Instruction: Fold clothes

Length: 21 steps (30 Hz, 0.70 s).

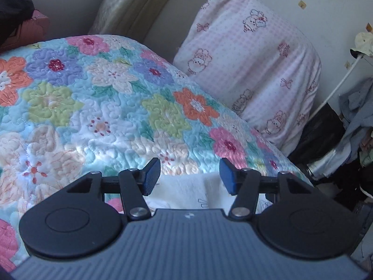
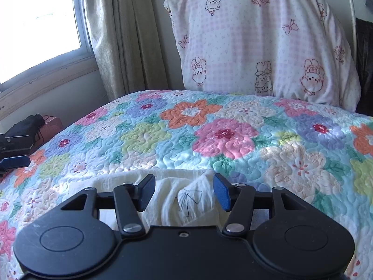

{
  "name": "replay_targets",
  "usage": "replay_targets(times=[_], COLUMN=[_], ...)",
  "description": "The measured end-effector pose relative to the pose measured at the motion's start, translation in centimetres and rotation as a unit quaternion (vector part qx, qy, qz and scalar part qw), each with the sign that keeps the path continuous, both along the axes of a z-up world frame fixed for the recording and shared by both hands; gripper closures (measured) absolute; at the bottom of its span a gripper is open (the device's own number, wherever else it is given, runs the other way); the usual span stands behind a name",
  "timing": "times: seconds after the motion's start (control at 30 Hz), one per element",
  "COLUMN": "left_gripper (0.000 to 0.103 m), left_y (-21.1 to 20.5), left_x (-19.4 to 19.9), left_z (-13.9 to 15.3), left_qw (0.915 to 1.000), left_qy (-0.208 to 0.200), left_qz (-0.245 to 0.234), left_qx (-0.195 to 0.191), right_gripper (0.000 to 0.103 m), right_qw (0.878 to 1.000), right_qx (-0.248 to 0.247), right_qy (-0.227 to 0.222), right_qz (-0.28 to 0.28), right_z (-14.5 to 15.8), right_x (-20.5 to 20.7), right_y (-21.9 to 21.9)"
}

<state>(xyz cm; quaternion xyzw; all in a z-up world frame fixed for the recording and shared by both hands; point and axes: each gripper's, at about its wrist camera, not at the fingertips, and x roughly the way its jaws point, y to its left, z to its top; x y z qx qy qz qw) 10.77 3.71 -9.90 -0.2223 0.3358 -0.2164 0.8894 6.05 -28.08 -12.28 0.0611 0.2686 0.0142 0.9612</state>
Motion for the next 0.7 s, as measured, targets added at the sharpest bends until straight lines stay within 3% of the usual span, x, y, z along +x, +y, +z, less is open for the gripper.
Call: replay_targets(times=[0.17, 0.27, 0.37, 0.4, 0.43, 0.5, 0.6, 0.7], left_gripper=[0.049, 0.049, 0.051, 0.051, 0.050, 0.047, 0.045, 0.042], left_y=[-3.3, -4.9, -5.6, -5.6, -5.6, -5.3, -3.9, -3.1], left_x=[-0.3, 0.7, 0.8, 0.5, 0.4, 0.6, 0.7, 0.3], left_z=[-2.2, -4.5, -5.8, -5.9, -6.0, -6.9, -8.3, -8.7], left_qw=[0.9976, 0.9942, 0.9927, 0.9902, 0.9861, 0.9754, 0.9790, 0.9777], left_qy=[0.022, 0.064, 0.067, 0.048, 0.037, 0.044, 0.071, 0.069], left_qz=[-0.063, -0.084, -0.052, -0.017, 0.008, 0.026, 0.013, 0.019], left_qx=[0.019, 0.019, 0.085, 0.130, 0.162, 0.215, 0.191, 0.198], right_gripper=[0.041, 0.041, 0.041, 0.040, 0.037, 0.026, 0.026, 0.026], right_qw=[0.996, 0.994, 0.990, 0.988, 0.989, 0.992, 0.990, 0.993], right_qx=[-0.078, -0.059, -0.085, -0.107, -0.101, -0.033, 0.048, 0.022], right_qy=[-0.037, -0.005, 0.045, 0.067, 0.087, 0.125, 0.115, 0.102], right_qz=[0.033, 0.091, 0.100, 0.084, 0.058, -0.011, -0.059, -0.054], right_z=[1.3, 0.5, -2.0, -3.1, -4.1, -6.0, -7.3, -7.4], right_x=[-0.2, 0.6, 1.8, 2.3, 2.4, 2.1, 0.3, -0.8], right_y=[3.0, 4.2, 5.1, 5.2, 4.5, 2.0, -0.8, -0.5])
